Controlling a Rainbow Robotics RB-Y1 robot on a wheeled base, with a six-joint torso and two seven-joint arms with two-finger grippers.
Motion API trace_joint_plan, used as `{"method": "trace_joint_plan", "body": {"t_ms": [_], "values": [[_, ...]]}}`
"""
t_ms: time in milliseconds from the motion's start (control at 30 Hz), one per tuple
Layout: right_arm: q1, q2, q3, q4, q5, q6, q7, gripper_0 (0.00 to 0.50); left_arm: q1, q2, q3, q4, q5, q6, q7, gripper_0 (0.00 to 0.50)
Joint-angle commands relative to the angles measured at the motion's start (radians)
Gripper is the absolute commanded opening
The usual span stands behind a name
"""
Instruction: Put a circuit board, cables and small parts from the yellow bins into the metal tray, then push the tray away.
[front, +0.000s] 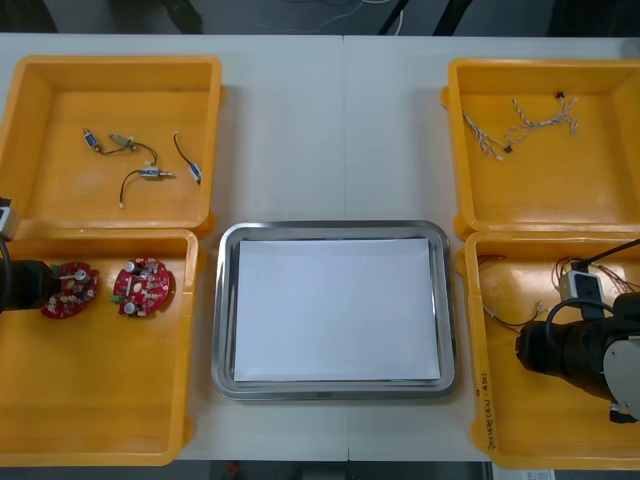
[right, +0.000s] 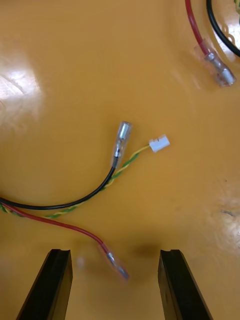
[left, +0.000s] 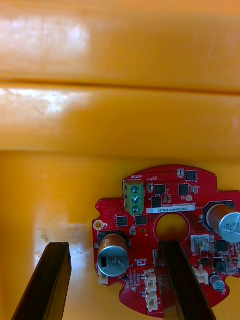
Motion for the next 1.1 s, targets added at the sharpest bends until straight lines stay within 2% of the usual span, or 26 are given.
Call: {"method": "trace_joint_plan", "body": {"t_ms": [33,267,333,367,400,433,467,500,533,733,933,1100], "values": [[0.025,0.011,0.027,0.047,-0.012,-0.077,-0.034,0.5,0.034,0.044,-0.007,-0.004,-0.006,-0.016,-0.028,0.5],[0.025,0.011,0.027,0.052,-0.01,-0.084,-0.034,0.5,0.034,0.044,-0.007,-0.004,-0.008,-0.022,-0.028,0.5],[0.025,0.011,0.026,0.052,-0.012,-0.083,-0.034,0.5,0.034,0.044,-0.007,-0.004,-0.011,-0.024,-0.028,0.415],[0.025,0.011,0.027,0.052,-0.013,-0.083,-0.034,0.5,0.034,0.044,-0.007,-0.004,-0.011,-0.024,-0.028,0.322],[0.025,0.011,0.027,0.052,-0.015,-0.083,-0.034,0.387,0.034,0.044,-0.007,-0.004,-0.014,-0.024,-0.028,0.214],[0.025,0.011,0.027,0.052,-0.015,-0.083,-0.034,0.301,0.034,0.044,-0.007,-0.004,-0.014,-0.024,-0.028,0.167],[0.025,0.011,0.027,0.052,-0.016,-0.083,-0.034,0.16,0.034,0.044,-0.007,-0.004,-0.014,-0.024,-0.028,0.044],[0.025,0.011,0.027,0.052,-0.016,-0.083,-0.034,0.053,0.034,0.044,-0.007,-0.004,-0.014,-0.024,-0.028,0.0],[0.025,0.011,0.027,0.052,-0.018,-0.083,-0.034,0.0,0.034,0.044,-0.007,-0.004,-0.014,-0.024,-0.028,0.0],[0.025,0.005,0.02,0.024,-0.015,-0.058,-0.034,0.0,0.034,0.044,-0.007,-0.004,-0.012,-0.024,-0.028,0.0],[0.023,-0.007,-0.023,-0.096,-0.024,0.091,-0.034,0.0,0.033,0.044,-0.007,-0.004,-0.012,-0.024,-0.029,0.0],[0.014,-0.052,-0.069,-0.203,-0.042,0.213,-0.042,0.0,0.02,0.047,-0.003,-0.009,-0.003,-0.002,-0.037,0.0]]}}
